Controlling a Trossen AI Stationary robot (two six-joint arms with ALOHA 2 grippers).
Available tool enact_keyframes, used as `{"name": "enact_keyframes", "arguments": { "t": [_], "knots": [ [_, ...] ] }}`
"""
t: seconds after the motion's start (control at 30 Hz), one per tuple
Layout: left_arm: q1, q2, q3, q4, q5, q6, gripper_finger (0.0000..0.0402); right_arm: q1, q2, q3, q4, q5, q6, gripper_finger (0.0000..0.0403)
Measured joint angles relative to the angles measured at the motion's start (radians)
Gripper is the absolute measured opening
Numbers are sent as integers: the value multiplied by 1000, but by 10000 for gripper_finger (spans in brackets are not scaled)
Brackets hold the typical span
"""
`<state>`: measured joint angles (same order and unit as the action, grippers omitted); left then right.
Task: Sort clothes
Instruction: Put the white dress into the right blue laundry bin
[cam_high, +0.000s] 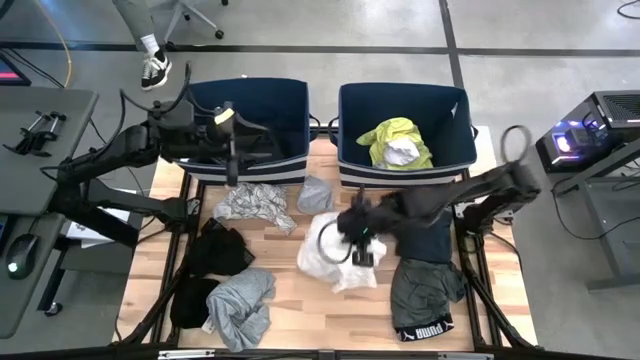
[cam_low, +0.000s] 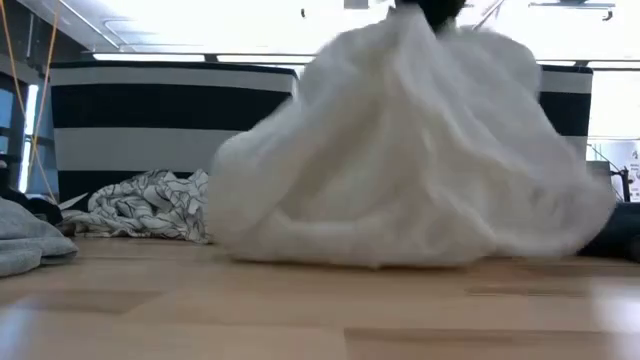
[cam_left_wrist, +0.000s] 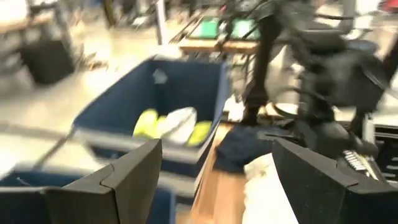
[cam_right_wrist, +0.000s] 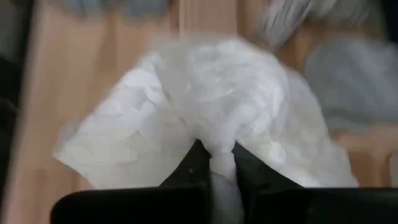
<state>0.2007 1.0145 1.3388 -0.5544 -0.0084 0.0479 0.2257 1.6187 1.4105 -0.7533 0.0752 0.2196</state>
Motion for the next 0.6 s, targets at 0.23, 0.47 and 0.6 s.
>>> {"name": "enact_keyframes", "arguments": {
  "t": [0.23, 0.47, 0.6],
  "knots": [
    [-66, 76, 0, 187, 20, 156, 287, -116, -244, 2, 195, -6, 27, 3],
    [-78, 130, 0, 301, -78, 140, 287, -187, -381, 148, 252, 14, -70, 3],
    [-78, 140, 0, 327, -136, 140, 287, -212, -386, 337, 168, 177, -213, 2]
  ]
}}
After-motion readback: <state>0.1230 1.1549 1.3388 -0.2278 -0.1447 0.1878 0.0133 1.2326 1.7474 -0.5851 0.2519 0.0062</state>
